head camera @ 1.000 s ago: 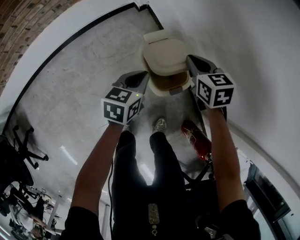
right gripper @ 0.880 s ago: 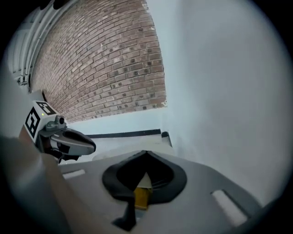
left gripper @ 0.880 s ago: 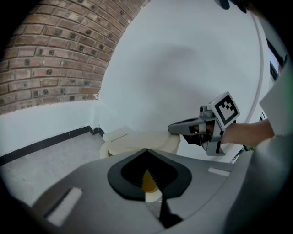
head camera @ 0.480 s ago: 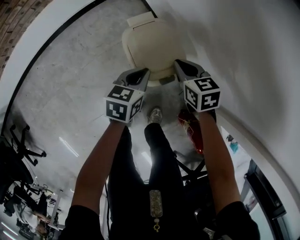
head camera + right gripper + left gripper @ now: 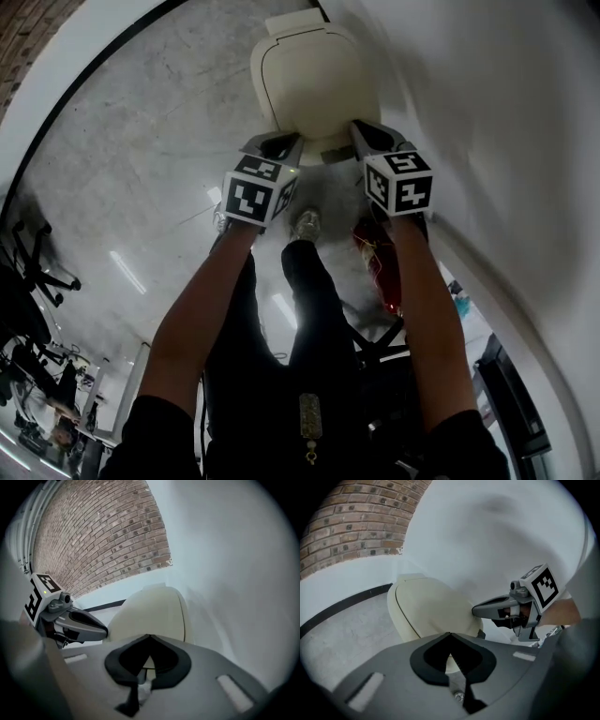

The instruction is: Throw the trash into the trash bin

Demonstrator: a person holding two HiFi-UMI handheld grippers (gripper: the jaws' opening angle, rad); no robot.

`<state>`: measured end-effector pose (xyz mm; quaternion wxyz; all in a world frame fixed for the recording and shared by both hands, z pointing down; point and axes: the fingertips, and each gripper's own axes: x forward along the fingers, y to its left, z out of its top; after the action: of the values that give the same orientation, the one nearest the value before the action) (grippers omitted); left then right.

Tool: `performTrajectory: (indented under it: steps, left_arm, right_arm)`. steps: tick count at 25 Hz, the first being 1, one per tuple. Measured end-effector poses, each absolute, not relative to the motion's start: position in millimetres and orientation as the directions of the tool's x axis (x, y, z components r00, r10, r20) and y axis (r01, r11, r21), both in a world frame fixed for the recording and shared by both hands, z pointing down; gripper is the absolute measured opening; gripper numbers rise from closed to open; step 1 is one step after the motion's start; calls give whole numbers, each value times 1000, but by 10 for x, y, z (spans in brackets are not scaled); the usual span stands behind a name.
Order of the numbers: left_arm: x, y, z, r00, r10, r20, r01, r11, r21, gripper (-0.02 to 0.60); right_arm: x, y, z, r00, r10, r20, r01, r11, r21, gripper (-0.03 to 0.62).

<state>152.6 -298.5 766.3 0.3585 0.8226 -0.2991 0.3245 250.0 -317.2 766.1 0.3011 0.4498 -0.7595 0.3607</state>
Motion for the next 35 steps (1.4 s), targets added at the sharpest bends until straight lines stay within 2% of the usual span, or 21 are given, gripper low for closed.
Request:
performTrajectory:
  steps: [8,14,20,28,35]
  left_arm:
    - [1533,-2923,7812,584,-212,784,-731,-558,393,3]
    - [1531,-2919,7767,592,-227,773,-728,-562,392,3]
    - [1533,-2947,7519,634,-258,729,-703,-587,403,3]
    - [1567,-2704,6635,703,-292,648,-652,-628,424,3]
    - [1742,-2514,5460,738,-339,584,-580,-760,292,3]
  right_arm:
    - [2511,-3157,7771,-405,-453,794,-902,338,-267,2]
    - [2508,-3156,7776,-409,-462,787,-902,337,-270,2]
    - [2496,-3104,7553,-408,-530,744,-909,312,-276,2]
    - [2441,-2704,6676,-432,-570,698,-897,350,-270,2]
    - [2395,-2437,5348,-524,-652,549,-851,421,-313,2]
